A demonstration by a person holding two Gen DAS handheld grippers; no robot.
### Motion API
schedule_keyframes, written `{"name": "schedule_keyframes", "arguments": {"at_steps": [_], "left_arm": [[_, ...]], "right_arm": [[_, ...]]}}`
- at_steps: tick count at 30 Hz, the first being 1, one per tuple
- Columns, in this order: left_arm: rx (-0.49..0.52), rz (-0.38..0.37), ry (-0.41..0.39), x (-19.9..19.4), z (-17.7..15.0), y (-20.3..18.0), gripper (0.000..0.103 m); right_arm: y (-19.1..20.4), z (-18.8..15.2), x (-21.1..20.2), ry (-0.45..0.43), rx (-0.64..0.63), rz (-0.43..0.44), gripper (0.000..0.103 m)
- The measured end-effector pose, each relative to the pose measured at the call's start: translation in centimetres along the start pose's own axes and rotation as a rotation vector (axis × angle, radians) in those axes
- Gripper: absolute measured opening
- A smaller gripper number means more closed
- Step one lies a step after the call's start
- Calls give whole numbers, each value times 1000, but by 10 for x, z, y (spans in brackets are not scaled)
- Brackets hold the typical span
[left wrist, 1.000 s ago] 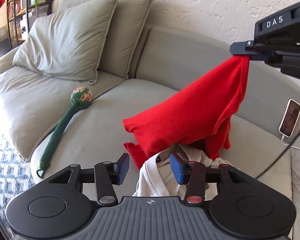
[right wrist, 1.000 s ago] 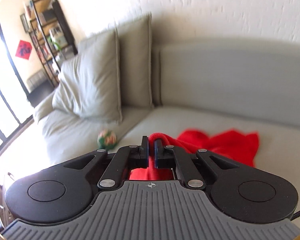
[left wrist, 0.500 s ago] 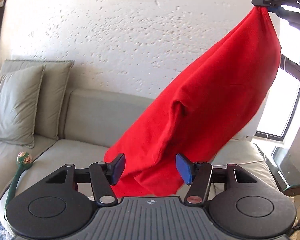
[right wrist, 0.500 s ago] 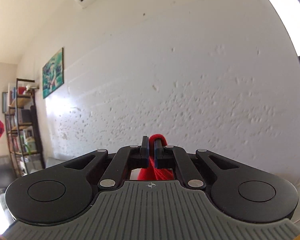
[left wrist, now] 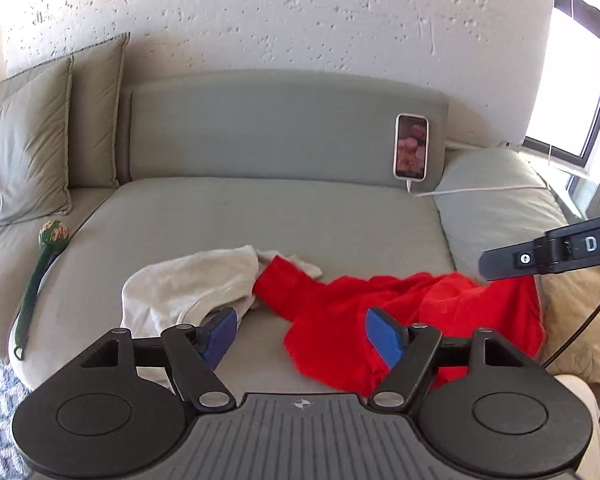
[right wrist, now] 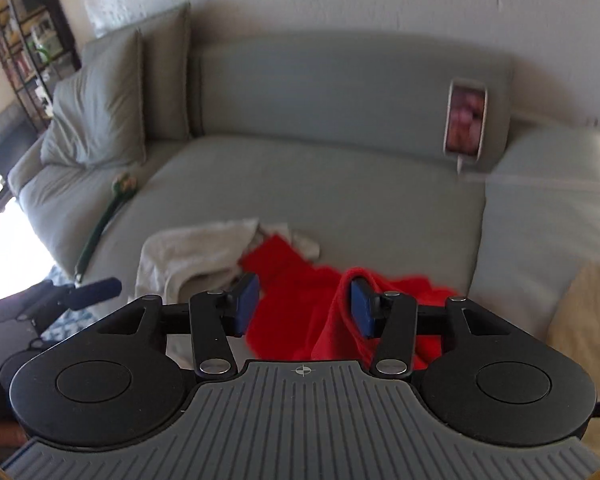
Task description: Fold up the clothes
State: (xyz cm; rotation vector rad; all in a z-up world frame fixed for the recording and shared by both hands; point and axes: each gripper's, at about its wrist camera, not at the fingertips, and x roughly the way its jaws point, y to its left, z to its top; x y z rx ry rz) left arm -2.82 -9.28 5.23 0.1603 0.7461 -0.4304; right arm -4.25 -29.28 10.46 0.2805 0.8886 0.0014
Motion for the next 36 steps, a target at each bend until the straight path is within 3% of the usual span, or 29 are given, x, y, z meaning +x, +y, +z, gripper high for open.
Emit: {"name": "schedule_keyframes", "arguments": {"at_steps": [1, 4, 5, 7, 10, 12, 13, 16, 17, 19, 21, 22, 23, 24, 26, 27, 28, 30, 31, 33, 36], "left_arm": [[0, 1, 12, 1, -3, -2, 74], [10, -9, 45, 3, -12, -13, 76], [17, -14, 56, 7, -14, -16, 77], [21, -21, 83, 11, -18, -21, 77], [31, -12, 113, 14, -26, -22, 77], [48, 3, 113, 15, -31, -20, 79], [56, 9, 116, 16, -34, -20, 79], [66, 8, 147, 26, -39, -22, 79], [65, 2, 159, 30, -40, -24, 79], [78, -12, 162, 34, -40, -32, 79], [107, -40, 154, 34, -39, -41, 80], [120, -53, 154, 33, -39, -45, 82], [129, -59, 154, 33, -40, -48, 82], [132, -61, 152, 32, -40, -49, 83], [134, -69, 157, 34, -43, -50, 83], [136, -83, 163, 35, -45, -52, 83], [141, -97, 172, 37, -47, -53, 82], [166, -121, 177, 37, -48, -60, 82], [187, -134, 168, 35, -49, -64, 82], [253, -172, 125, 26, -46, -73, 79], [392, -282, 34, 6, -35, -93, 65]], "right_arm": [[-8, -13, 2, 9, 38, 4, 52], [-22, -40, 2, 11, 88, -47, 76], [-25, -44, 1, -3, 84, -41, 78], [-33, -50, -2, -44, 89, 51, 79], [-35, -39, 1, -13, 196, 297, 78], [-39, -36, 1, 5, 234, 366, 80], [-40, -37, -1, 5, 229, 337, 80], [-37, -48, -4, 50, 95, 95, 86], [-43, -52, -1, 81, 95, 97, 86], [-67, -62, 0, 80, 245, 297, 85], [-96, -75, 2, -1, 450, 533, 85], [-103, -80, 4, -38, 498, 617, 85], [-106, -83, 9, -37, 529, 648, 85], [-104, -83, 14, 14, 532, 581, 85], [-94, -83, 16, 71, 456, 359, 84], [-92, -85, 15, 62, 424, 334, 84], [-96, -90, 13, 36, 441, 430, 84], [-113, -104, 14, 25, 605, 642, 84], [-121, -109, 12, 21, 667, 640, 84], [-129, -116, -3, -35, 680, 524, 85], [-142, -127, -24, -84, 680, 358, 85]]}}
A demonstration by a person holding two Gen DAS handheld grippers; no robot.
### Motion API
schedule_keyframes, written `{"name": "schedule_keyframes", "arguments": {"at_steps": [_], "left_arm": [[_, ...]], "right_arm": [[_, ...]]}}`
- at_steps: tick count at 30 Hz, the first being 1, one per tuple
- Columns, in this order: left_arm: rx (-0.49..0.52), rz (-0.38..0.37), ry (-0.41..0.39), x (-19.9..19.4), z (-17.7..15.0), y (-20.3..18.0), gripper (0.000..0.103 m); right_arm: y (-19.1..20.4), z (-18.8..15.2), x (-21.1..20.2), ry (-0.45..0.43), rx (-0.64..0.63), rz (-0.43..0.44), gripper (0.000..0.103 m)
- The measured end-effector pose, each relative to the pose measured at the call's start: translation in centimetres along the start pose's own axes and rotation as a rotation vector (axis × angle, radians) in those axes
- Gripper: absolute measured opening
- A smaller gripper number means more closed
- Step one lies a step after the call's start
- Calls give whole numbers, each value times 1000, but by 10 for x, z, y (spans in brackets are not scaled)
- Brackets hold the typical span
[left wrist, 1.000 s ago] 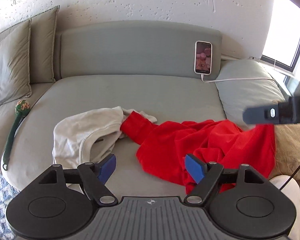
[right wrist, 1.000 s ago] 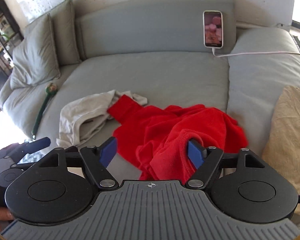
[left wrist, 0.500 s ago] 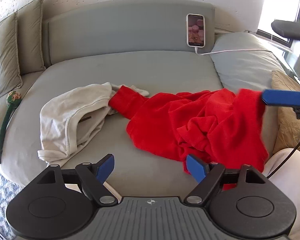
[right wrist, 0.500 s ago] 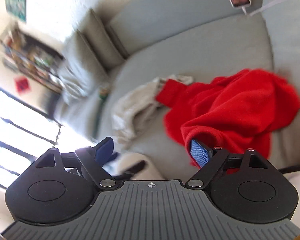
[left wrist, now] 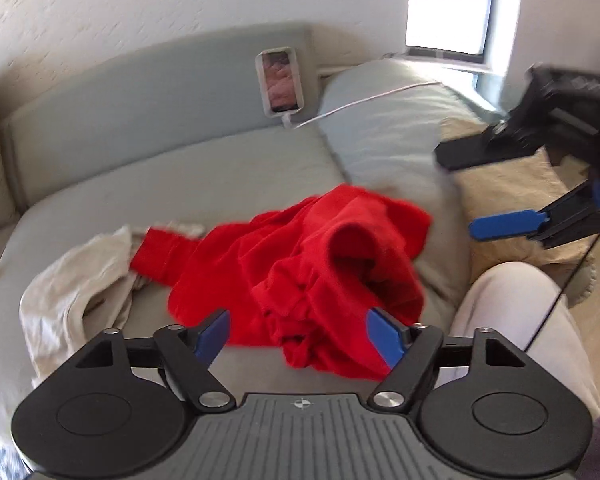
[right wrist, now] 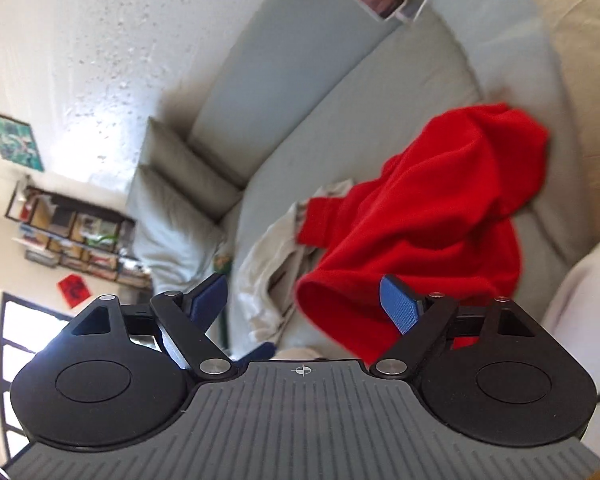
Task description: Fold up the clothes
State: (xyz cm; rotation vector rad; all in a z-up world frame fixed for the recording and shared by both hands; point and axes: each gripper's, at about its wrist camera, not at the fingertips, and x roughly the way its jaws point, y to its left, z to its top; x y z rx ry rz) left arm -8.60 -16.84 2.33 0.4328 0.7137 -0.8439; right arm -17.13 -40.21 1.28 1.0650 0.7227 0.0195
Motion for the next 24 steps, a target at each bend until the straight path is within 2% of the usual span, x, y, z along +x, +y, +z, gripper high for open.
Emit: {"name": "schedule_keyframes", "arguments": {"at_steps": [2, 3, 4, 6, 8, 12, 13, 16, 21, 23, 24], "left_arm": [[127, -56, -54, -7, 15, -16, 61], [203, -66, -67, -7, 23, -25, 53], [277, -72, -67, -4, 29, -32, 46], [405, -93, -30, 9, 38, -41, 38], [535, -107, 9, 23, 44, -51, 40], [824, -108, 68, 45, 40, -83, 55], [888, -112, 86, 51, 36, -89, 55], [1027, -95, 139, 74, 27, -109, 55], [1158, -75, 257, 115, 13, -127, 53], [1174, -9, 319, 133, 9, -124, 33], [1156, 13, 338, 139, 10, -120, 12]], "right_arm": [[-8, -1, -12, -43, -12, -76, 83], [-11, -2, -16, -51, -15, -97, 82], [-14, -3, -19, -54, -16, -113, 80], [-22, -7, -26, -50, -5, -137, 77], [-29, -14, -29, -41, -2, -164, 67], [-41, -28, -35, -52, -9, -206, 65], [-44, -30, -38, -62, 1, -203, 65], [-55, -31, -47, -86, 34, -198, 65], [-69, -30, -57, -107, 75, -202, 65], [-73, -30, -59, -109, 88, -194, 65], [-74, -30, -60, -109, 90, -191, 65]]}}
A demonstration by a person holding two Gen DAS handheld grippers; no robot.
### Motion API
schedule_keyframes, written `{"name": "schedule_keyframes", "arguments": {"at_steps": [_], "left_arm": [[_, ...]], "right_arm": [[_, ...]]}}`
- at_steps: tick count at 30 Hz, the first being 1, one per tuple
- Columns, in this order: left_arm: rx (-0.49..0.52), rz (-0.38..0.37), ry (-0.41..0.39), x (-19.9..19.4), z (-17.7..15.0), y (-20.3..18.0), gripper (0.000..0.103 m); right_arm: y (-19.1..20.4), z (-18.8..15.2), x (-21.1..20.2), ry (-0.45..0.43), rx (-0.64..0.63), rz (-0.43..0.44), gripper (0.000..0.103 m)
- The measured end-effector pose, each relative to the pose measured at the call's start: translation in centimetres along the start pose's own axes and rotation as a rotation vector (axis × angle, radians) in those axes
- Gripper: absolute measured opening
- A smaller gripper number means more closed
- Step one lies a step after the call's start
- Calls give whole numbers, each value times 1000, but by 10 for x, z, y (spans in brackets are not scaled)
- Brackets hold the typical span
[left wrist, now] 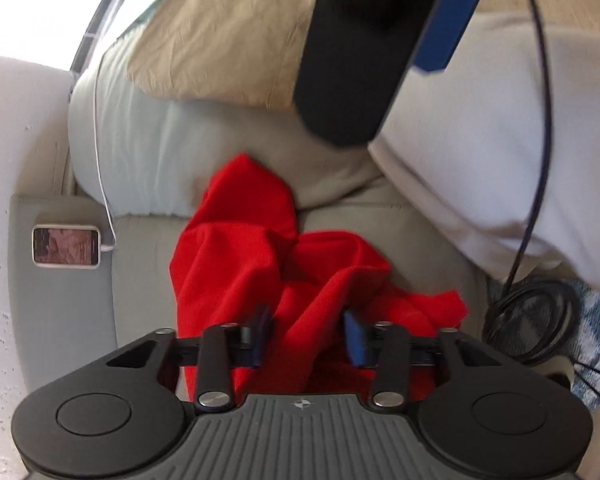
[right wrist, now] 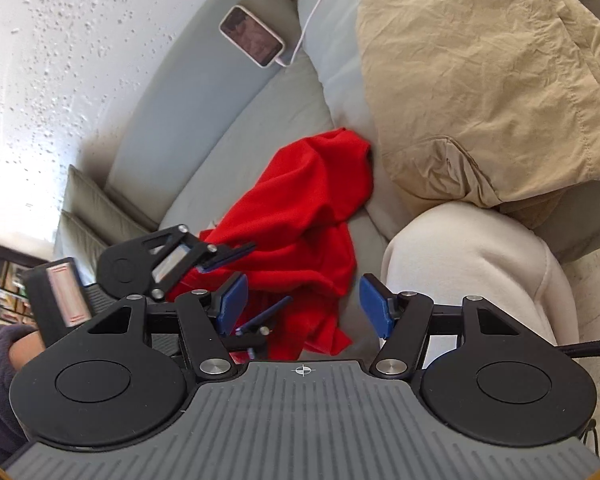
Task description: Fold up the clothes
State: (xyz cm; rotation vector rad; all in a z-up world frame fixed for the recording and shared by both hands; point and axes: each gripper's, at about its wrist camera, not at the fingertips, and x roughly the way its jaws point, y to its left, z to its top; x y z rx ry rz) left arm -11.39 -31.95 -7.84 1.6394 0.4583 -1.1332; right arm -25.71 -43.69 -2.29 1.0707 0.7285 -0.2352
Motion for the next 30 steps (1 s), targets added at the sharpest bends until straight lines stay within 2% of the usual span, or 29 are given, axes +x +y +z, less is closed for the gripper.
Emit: {"name": "schedule_keyframes", "arguments": {"at_steps": [1, 2, 4, 7, 11, 13, 15, 17, 19, 21, 23, 26, 30], "left_arm": [[-51, -2, 4, 2, -2, 9, 7], [-136, -17, -12, -1, -6, 24, 6], [-376, -44, -78, -14, -17, 65, 6], [-713, 28, -182, -45, -48, 129, 5], [-1170, 82, -307, -87, -123, 179, 5], [-1342, 130, -322, -99, -166, 179, 5], [-1503, 161, -305, -102, -209, 166, 5], [-1674, 163, -274, -97, -253, 145, 5], [-1818, 129, -250, -88, -290, 116, 3], [-1939, 77, -244, -80, -319, 85, 2], [-2017, 38, -245, -72, -337, 61, 2], [-2043, 43, -245, -65, -344, 43, 0], [-2021, 72, -266, -65, -347, 41, 0]], "right_arm": [[-1, 0, 0, 0, 2, 3, 65], [-1, 0, 0, 2, 3, 6, 65], [-1, -1, 2, 5, -3, 7, 65], [3, -2, 8, 14, -13, 17, 65], [11, 0, 27, 36, 11, 87, 65], [17, -2, 41, 62, 38, 130, 65], [25, -5, 57, 95, 42, 158, 65], [33, -8, 72, 127, 45, 145, 65], [36, -12, 84, 161, 70, 119, 65], [35, -18, 95, 190, 114, 94, 65], [26, -24, 104, 203, 205, 91, 65], [12, -35, 114, 198, 351, 116, 64], [6, -48, 124, 175, 412, 48, 54]]}}
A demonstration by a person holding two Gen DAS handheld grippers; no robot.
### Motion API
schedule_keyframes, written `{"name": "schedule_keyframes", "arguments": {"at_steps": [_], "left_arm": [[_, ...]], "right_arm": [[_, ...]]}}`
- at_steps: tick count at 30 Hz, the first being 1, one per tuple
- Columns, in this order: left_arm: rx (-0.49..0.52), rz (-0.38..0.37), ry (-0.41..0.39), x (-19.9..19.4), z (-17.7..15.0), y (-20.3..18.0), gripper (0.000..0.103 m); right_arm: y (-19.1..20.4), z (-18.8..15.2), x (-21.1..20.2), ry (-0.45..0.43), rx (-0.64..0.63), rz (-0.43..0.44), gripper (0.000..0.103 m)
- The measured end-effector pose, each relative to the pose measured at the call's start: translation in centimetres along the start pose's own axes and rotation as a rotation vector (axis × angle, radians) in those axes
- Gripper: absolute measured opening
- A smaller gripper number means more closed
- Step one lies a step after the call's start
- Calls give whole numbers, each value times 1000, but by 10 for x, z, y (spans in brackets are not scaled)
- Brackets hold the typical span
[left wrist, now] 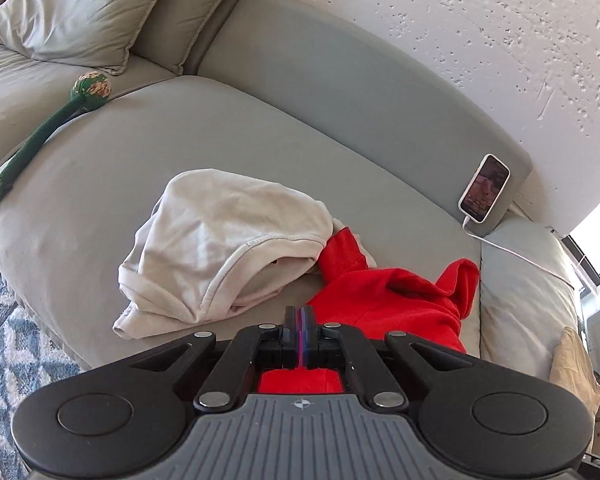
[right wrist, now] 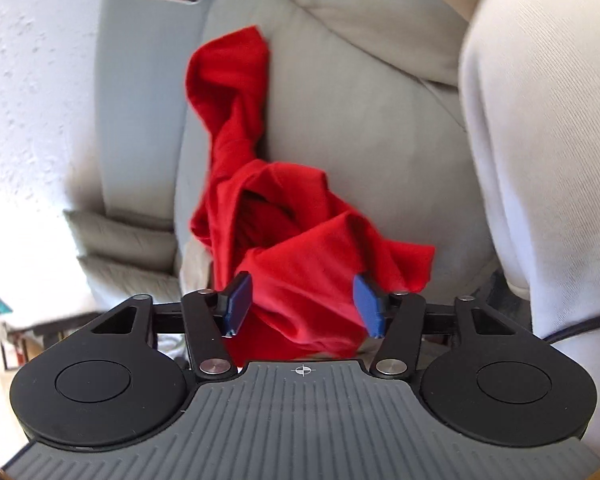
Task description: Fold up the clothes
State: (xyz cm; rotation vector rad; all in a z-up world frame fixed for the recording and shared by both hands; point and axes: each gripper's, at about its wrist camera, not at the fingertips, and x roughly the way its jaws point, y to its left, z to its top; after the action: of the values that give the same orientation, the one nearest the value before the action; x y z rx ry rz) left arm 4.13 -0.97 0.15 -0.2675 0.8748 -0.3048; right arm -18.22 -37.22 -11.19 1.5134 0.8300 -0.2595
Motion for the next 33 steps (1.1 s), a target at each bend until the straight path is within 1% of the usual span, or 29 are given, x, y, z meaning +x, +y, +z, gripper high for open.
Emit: {"name": "schedule_keyframes", "arguments": {"at_steps": [2, 3, 4, 5, 6, 9, 10, 11, 12, 14, 15, 16, 17, 18, 20, 22, 24, 26, 30, 32, 33], "left_arm": [[40, 12, -15, 0, 0, -2, 1], [56, 20, -7, 2, -1, -2, 8], [71, 30, 6, 4, -2, -1, 28], [75, 43, 30, 10, -4, 1, 37], [73, 56, 60, 17, -5, 3, 40], [108, 55, 152, 41, -11, 7, 40], [152, 58, 179, 47, -15, 4, 40], [225, 59, 198, 49, -19, -1, 40], [339, 54, 207, 50, -26, -10, 41], [613, 42, 183, 44, -45, -30, 42], [764, 46, 154, 40, -58, -40, 43], [902, 50, 121, 36, -71, -47, 43], [1008, 46, 94, 33, -82, -51, 43], [1087, 34, 74, 31, -91, -53, 43], [1216, 11, 48, 31, -106, -55, 43], [1309, 3, 33, 34, -116, -55, 44], [1366, 16, 51, 43, -122, -57, 45], [1408, 57, 75, 56, -125, -60, 45], [1494, 105, 77, 74, -131, -65, 40], [1508, 104, 50, 76, -132, -69, 25], [1497, 97, 33, 74, -130, -71, 8]], "right_arm": [[0, -2, 3, -20, -17, -33, 52], [2, -4, 3, -22, -32, -35, 51], [3, -7, 2, -18, -49, -36, 51], [4, -8, 0, -5, -71, -38, 51], [5, -8, -3, 15, -96, -39, 51], [7, -16, -5, 61, -167, -66, 51], [6, -19, -5, 68, -170, -71, 51], [3, -21, -4, 75, -163, -77, 51], [0, -22, -4, 80, -152, -84, 51], [-6, -22, -5, 84, -126, -95, 51], [-8, -22, -6, 87, -118, -97, 51], [-10, -22, -6, 90, -109, -95, 51], [-11, -22, -5, 95, -105, -92, 51], [-10, -22, -4, 98, -107, -92, 51], [-9, -23, -2, 103, -112, -91, 51], [-7, -24, 0, 108, -119, -88, 51], [-6, -24, 2, 111, -123, -86, 51], [-7, -24, 2, 112, -119, -88, 51], [-7, -23, 1, 114, -117, -87, 51], [-7, -23, 2, 118, -121, -87, 51], [-7, -23, 1, 118, -122, -86, 51]]}}
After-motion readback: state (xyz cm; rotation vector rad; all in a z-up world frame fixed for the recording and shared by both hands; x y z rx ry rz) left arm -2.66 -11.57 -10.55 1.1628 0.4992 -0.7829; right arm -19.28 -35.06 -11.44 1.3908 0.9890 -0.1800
